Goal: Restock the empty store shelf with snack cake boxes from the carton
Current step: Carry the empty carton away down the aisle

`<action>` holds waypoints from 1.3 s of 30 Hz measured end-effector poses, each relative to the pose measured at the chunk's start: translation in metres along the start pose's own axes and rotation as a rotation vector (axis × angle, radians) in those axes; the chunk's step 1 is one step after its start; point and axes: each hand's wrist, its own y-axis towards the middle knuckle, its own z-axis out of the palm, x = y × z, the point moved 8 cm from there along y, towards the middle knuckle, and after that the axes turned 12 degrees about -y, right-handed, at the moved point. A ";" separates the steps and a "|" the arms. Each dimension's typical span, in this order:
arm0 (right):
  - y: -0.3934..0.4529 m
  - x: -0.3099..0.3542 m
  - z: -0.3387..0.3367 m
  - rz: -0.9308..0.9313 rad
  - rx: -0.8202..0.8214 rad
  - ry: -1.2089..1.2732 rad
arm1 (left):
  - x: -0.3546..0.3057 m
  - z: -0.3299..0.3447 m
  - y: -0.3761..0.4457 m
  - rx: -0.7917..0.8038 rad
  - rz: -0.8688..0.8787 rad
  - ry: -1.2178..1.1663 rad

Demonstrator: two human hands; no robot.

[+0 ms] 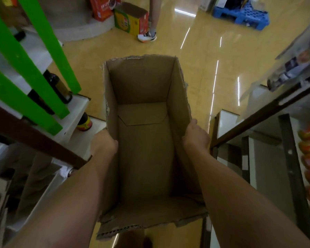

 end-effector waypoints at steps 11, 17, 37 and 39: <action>0.231 0.095 -0.058 -0.067 -0.004 0.045 | -0.107 -0.028 0.190 -0.090 -0.116 -0.028; 0.336 0.137 -0.078 -0.126 -0.019 0.035 | -0.152 -0.036 0.274 -0.141 -0.142 -0.010; 0.633 0.412 -0.154 -0.651 -0.030 -0.143 | -0.197 -0.087 0.516 -0.346 -0.531 -0.364; 0.644 0.455 -0.159 -0.698 -0.030 -0.184 | -0.186 -0.102 0.543 -0.365 -0.561 -0.384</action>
